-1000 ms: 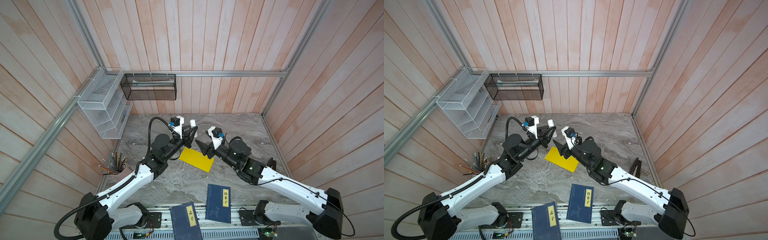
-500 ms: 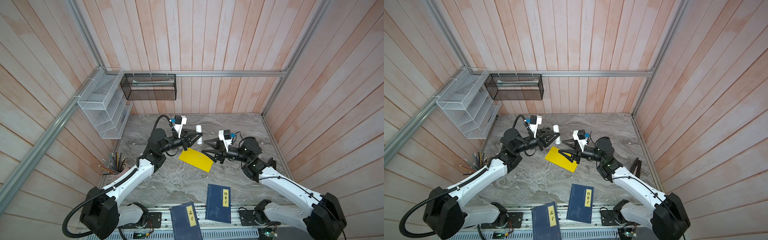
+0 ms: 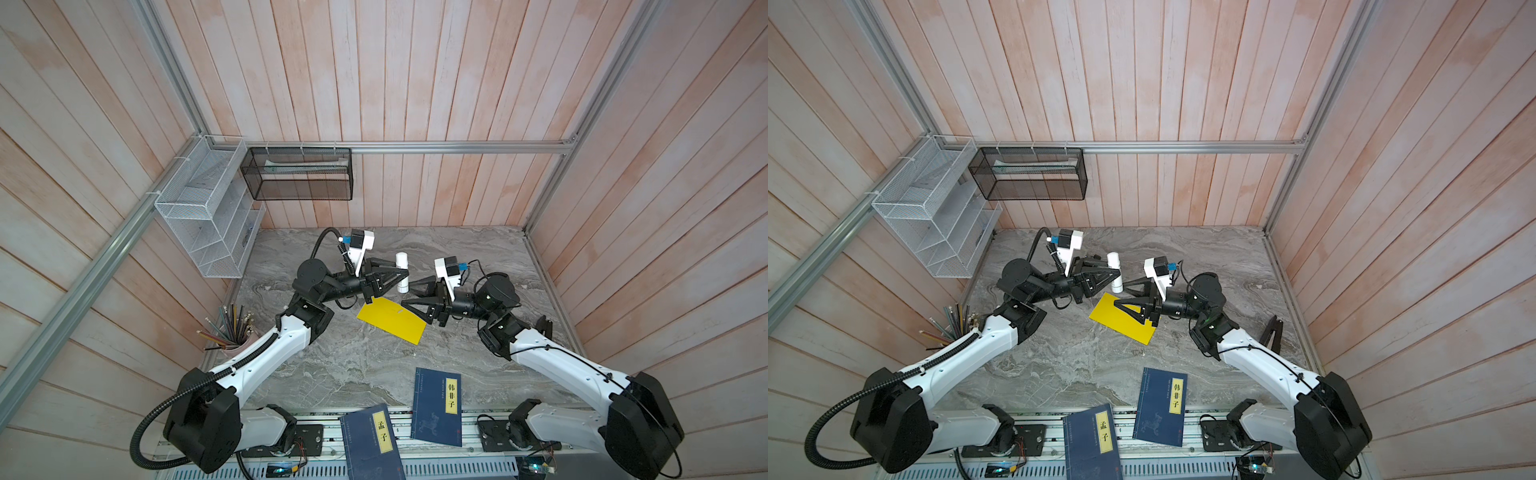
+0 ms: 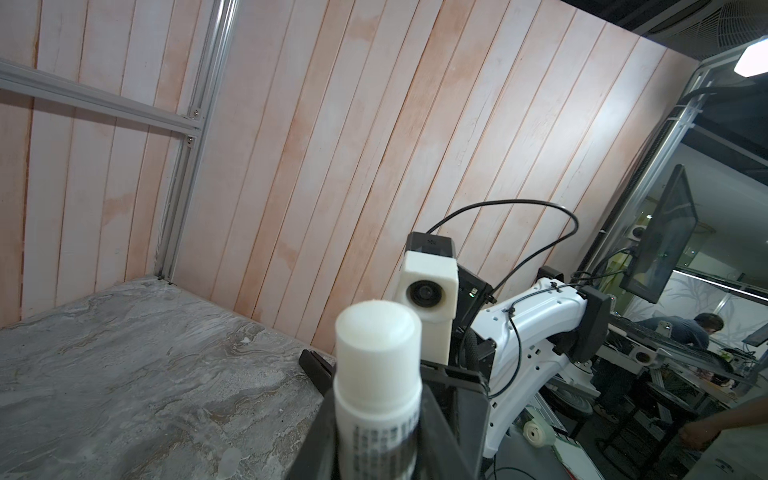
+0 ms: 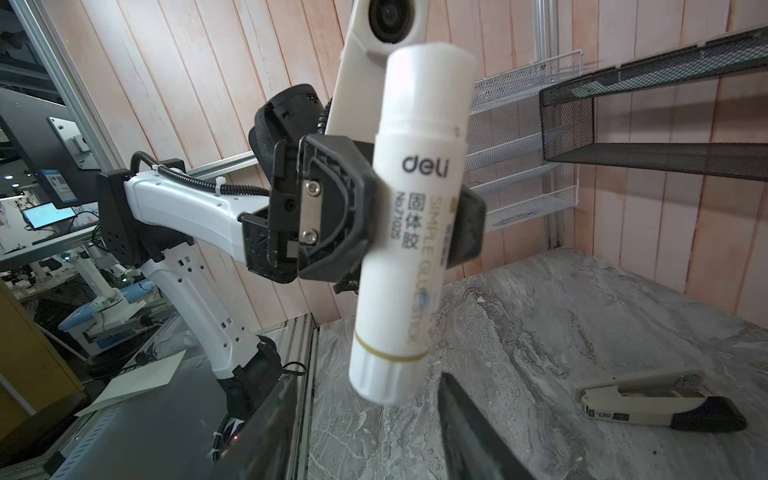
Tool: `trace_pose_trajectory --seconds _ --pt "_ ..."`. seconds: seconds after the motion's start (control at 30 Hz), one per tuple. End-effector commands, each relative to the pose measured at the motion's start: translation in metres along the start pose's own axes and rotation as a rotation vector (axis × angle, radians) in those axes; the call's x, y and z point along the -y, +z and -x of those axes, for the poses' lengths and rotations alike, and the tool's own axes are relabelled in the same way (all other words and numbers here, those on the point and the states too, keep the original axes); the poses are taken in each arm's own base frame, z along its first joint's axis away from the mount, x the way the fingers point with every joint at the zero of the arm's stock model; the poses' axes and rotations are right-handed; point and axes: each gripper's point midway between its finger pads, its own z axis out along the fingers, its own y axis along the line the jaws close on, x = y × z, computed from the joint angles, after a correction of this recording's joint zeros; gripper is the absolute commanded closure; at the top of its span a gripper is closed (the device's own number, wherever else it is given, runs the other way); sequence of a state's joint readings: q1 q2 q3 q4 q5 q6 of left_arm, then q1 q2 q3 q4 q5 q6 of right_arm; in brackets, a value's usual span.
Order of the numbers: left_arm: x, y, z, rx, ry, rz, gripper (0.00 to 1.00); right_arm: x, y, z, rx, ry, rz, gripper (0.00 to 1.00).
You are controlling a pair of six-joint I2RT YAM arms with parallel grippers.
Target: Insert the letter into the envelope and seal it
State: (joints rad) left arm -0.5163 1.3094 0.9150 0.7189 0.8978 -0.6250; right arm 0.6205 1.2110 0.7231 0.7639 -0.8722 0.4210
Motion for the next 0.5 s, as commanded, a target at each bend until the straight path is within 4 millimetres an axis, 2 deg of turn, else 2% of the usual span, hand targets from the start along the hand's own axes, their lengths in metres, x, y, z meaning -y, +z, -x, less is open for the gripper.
trace_pose_trajectory --seconds 0.0,0.17,0.47 --pt "0.0073 0.0012 -0.0016 -0.01 0.022 -0.039 1.0 -0.0129 0.0021 0.0159 0.039 -0.012 0.066 0.46" --pt "0.0091 0.0036 -0.004 -0.021 0.02 -0.052 1.0 -0.0134 0.0036 0.0174 0.041 -0.004 0.078 0.49" --pt "0.0105 0.0074 -0.0069 -0.029 0.018 -0.061 1.0 -0.0091 0.0063 0.0153 0.025 0.002 0.068 0.67"
